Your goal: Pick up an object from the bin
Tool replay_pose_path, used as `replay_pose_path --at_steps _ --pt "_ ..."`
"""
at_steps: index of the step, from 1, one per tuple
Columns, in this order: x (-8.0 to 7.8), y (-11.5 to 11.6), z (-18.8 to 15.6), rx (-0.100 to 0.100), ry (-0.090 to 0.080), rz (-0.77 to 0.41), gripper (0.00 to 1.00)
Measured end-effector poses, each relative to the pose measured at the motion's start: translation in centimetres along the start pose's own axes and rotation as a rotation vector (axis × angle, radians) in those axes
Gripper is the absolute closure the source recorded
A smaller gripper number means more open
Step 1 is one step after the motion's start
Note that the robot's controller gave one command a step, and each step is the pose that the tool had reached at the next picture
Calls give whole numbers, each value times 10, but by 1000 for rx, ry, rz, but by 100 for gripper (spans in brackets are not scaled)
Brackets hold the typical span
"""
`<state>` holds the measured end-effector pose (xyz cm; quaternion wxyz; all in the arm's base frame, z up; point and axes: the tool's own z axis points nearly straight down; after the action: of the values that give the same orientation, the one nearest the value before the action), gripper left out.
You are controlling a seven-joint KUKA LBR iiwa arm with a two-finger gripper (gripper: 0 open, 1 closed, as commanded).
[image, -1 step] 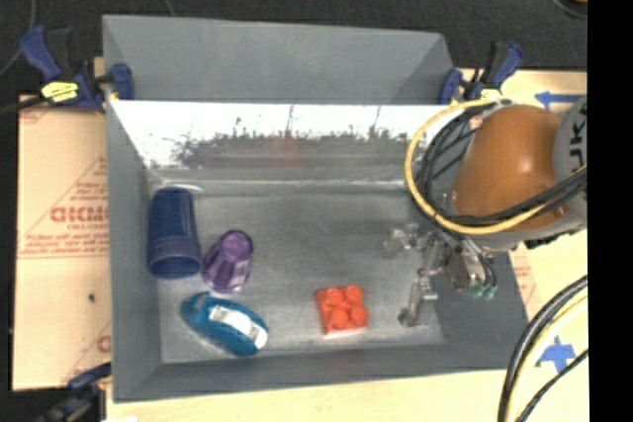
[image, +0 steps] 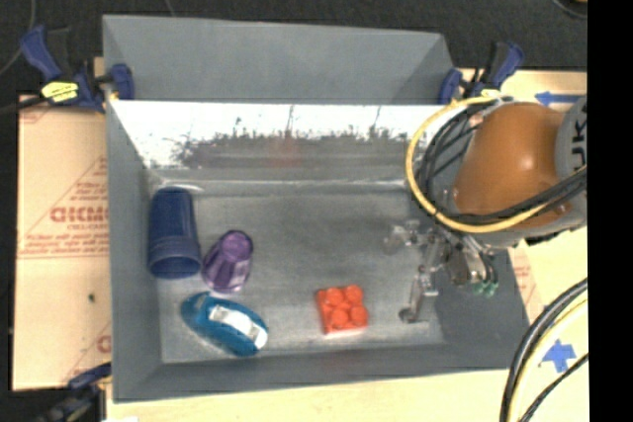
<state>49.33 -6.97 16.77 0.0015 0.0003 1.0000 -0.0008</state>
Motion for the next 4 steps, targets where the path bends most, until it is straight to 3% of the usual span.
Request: replay_pose_path --at_steps 1,2,3,4 --pt "-1 65 90 0 2 -93 0" --pt "4 -17 97 2 -4 24 100" --pt "4 -17 97 2 -4 23 100" --pt "12 -17 38 2 -13 46 100"
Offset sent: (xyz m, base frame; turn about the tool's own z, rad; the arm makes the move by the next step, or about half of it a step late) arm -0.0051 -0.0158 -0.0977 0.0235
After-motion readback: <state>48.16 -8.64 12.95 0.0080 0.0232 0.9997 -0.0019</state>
